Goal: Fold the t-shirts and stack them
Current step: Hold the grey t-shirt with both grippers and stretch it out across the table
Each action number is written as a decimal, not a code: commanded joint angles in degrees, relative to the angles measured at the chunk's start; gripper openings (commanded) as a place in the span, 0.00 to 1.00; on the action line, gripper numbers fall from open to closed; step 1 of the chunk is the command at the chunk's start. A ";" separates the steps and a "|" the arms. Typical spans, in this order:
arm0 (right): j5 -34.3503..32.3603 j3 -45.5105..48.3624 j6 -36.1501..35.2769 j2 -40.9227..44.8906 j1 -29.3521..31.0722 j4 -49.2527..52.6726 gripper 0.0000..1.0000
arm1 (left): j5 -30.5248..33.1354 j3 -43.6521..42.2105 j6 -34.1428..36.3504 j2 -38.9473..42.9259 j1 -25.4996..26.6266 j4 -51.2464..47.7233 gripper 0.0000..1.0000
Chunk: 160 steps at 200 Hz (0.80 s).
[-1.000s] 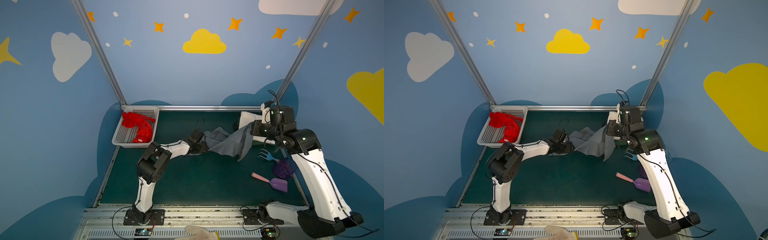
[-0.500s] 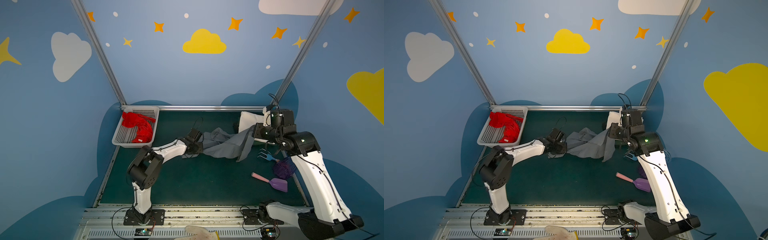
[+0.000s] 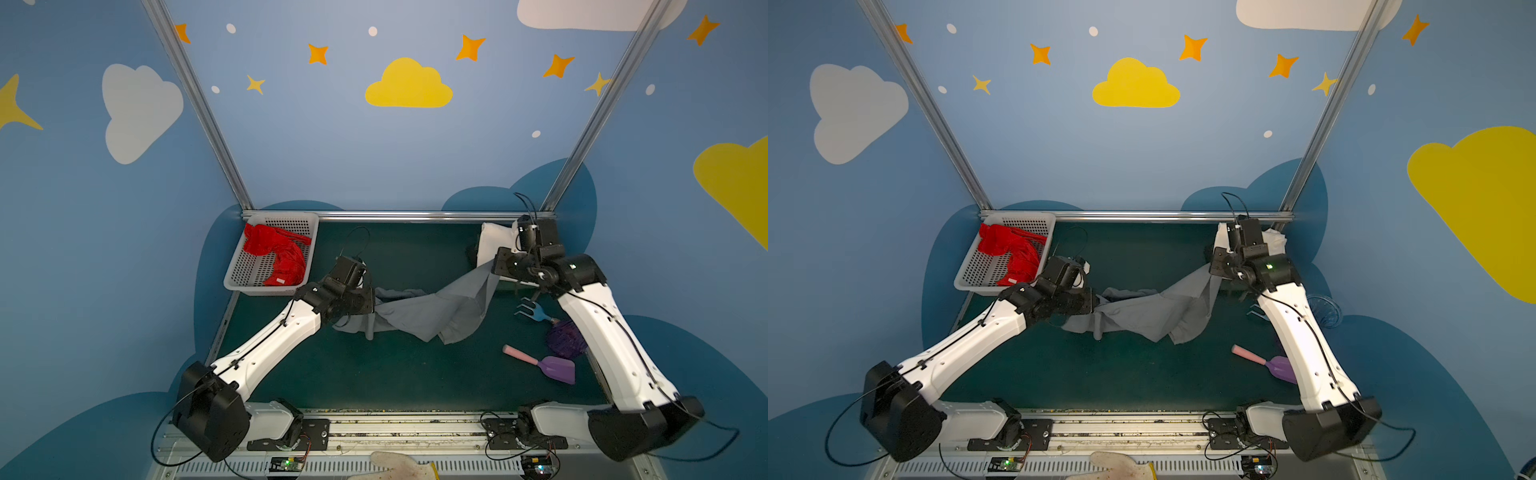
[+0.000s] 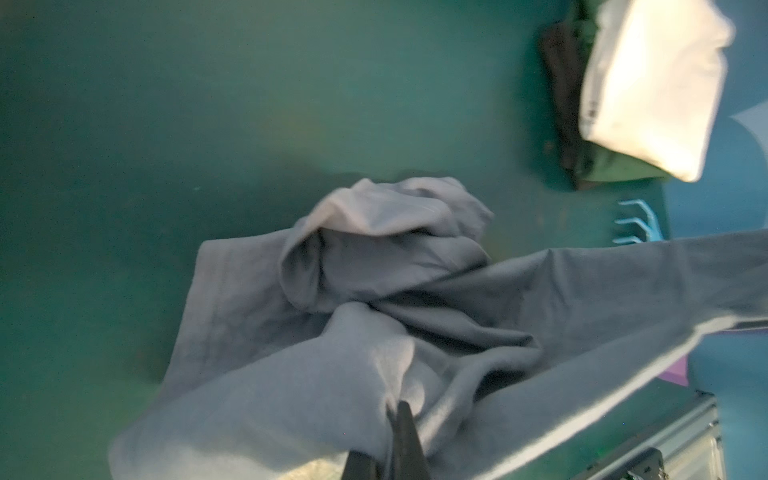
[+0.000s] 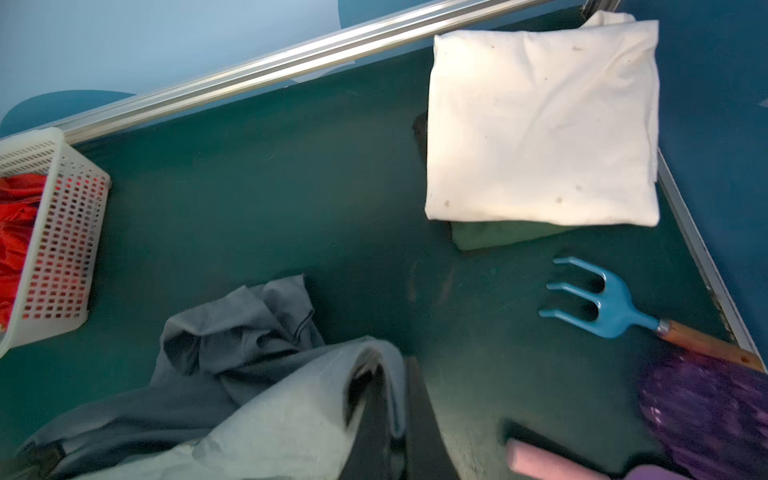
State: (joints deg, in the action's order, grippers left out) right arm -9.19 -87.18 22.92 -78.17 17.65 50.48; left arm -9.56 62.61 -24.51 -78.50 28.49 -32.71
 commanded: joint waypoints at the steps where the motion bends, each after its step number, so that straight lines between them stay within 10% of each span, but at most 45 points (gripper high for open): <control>1: -3.62 -5.82 -1.45 -5.77 -0.65 -3.73 0.00 | -8.59 2.54 -0.39 -7.24 -5.76 0.99 0.07; 32: -5.58 -11.47 -1.65 -14.32 -1.29 -3.84 0.00 | -11.44 12.70 -1.73 -20.94 -12.13 -0.22 0.25; 69: -6.00 -15.74 -1.52 -21.26 -2.26 -0.84 0.00 | -0.98 14.04 1.18 -16.35 -7.54 -0.84 0.77; 119: -3.24 -13.43 0.58 -22.38 -3.55 -1.42 0.00 | 4.52 0.11 1.00 -2.67 1.01 3.69 0.77; 160: -1.15 -9.52 1.39 -20.18 -4.45 -2.89 0.00 | 6.59 -6.45 -2.86 -7.36 2.46 2.19 0.69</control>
State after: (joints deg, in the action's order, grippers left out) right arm -11.99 -99.33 23.03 -100.68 13.98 48.42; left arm -6.48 58.35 -25.34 -81.17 30.98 -28.03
